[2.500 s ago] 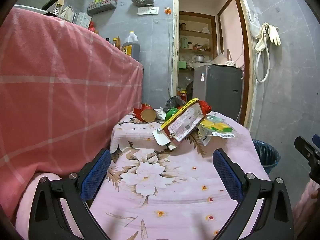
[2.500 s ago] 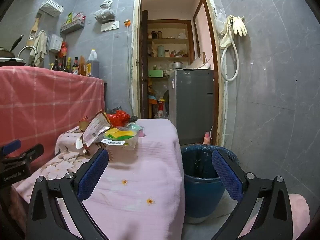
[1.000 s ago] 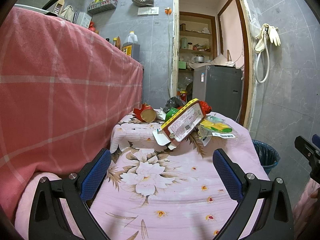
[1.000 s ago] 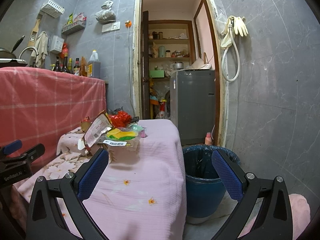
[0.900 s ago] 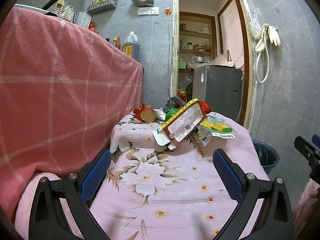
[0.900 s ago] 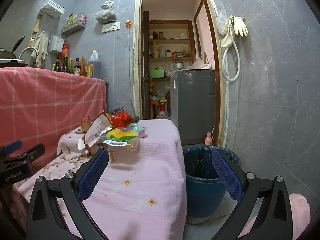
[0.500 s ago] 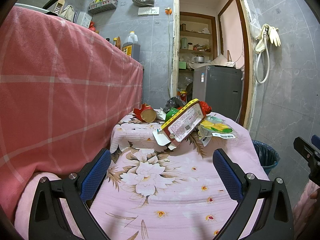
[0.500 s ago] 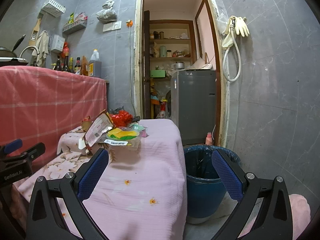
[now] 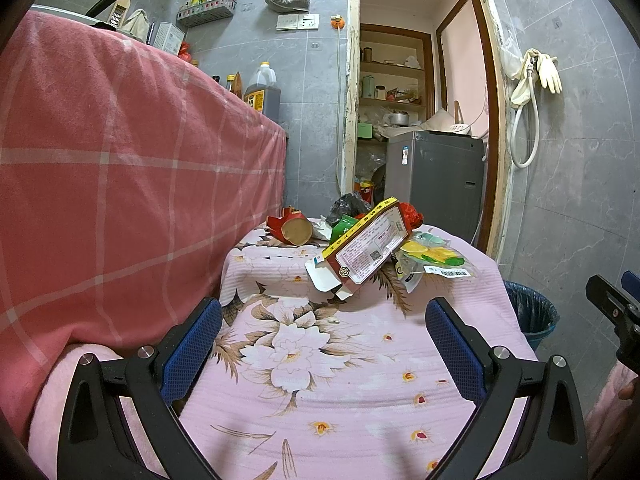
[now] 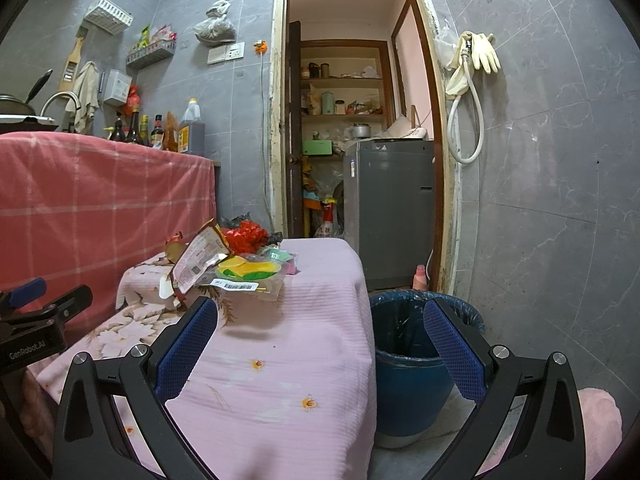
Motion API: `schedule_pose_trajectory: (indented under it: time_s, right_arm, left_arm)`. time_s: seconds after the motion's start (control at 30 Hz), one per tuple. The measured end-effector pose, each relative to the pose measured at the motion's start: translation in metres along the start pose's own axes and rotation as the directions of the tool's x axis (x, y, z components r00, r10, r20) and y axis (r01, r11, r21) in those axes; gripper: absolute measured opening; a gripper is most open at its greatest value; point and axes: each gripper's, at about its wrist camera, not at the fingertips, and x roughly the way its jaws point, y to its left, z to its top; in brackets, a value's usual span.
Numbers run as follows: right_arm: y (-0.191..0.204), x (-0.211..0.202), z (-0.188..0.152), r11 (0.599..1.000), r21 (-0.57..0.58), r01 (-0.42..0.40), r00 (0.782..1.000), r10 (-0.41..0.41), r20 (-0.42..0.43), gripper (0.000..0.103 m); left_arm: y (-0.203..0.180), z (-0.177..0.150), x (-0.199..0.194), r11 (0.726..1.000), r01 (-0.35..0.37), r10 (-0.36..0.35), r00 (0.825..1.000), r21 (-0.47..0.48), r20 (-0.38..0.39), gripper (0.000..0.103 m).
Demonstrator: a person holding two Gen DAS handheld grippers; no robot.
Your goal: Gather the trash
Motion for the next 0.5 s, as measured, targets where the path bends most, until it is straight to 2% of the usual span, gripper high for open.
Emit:
schedule_pose_trajectory:
  time_s: [0.5]
  right_arm:
    - [-0.0013,0.0001,0.0005,1.000,0.000,0.001,1.000,-0.001,0.000,0.103]
  left_arm:
    - [0.0002,-0.0001,0.0003,1.000,0.000,0.000,1.000,-0.001,-0.001,0.100]
